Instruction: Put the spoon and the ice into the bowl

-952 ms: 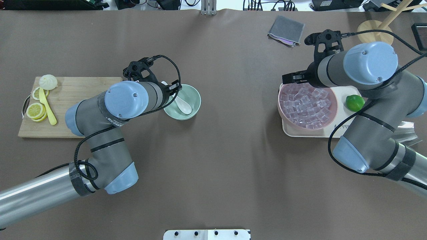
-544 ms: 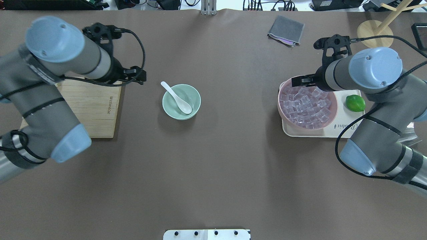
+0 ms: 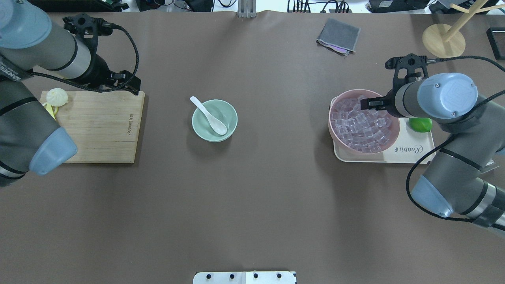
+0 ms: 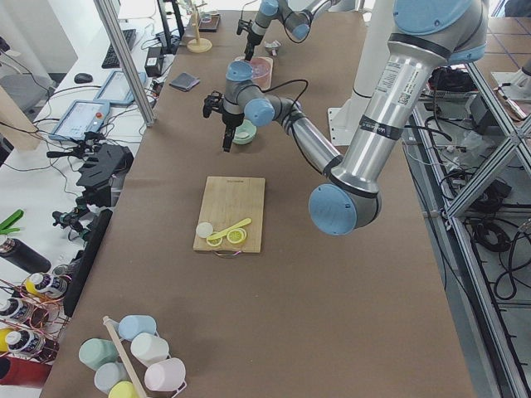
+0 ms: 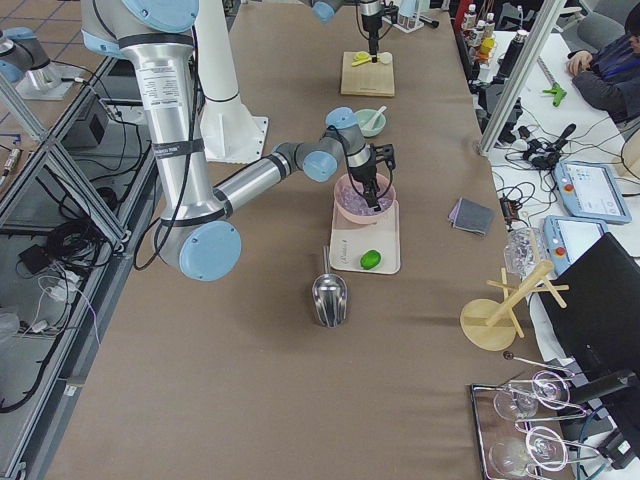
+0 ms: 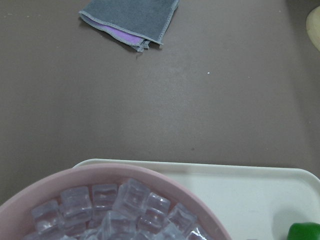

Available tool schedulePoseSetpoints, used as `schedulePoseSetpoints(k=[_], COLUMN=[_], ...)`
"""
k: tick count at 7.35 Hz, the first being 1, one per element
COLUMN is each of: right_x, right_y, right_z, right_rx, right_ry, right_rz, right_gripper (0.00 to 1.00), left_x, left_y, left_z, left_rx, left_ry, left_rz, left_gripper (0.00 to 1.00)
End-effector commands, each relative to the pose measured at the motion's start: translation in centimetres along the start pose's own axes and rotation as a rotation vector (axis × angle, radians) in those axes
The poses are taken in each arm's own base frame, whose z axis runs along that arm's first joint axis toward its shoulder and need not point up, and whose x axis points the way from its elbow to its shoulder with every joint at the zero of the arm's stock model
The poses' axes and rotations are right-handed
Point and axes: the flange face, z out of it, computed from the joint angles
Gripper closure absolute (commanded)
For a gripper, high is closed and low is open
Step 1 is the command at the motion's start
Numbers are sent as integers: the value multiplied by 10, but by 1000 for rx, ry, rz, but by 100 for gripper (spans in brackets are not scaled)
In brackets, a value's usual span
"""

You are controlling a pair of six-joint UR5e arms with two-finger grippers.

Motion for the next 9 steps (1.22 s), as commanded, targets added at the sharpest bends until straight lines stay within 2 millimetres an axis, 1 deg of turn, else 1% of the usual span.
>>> schedulePoseSetpoints(k=[1,2,4,6,7,8,9], right_x=[-9,-8,-9,-13,-15,-17,-17], right_y=[11,12,17,20,20,22,21], right_z=[14,15,18,18,18,18,18], right_rx=[26,38,46,46,46,44,44], right_ry=[36,44,55,53,49,48,47], right_rz=[48,47,39,35,33,29,29], right_gripper=[39,43,46,46,49,60,76], left_x=[-1,-2,-2,-2,-3,-3,-4], left_y=[0,0,0,0,1,1,1], left_z=[0,1,2,1,2,2,2], left_rx=[2,2,3,3,2,2,2], left_ry=[-2,-4,-5,-5,-6,-6,-8], left_rz=[1,1,2,0,0,-2,-3], left_gripper=[2,2,2,2,2,2,2])
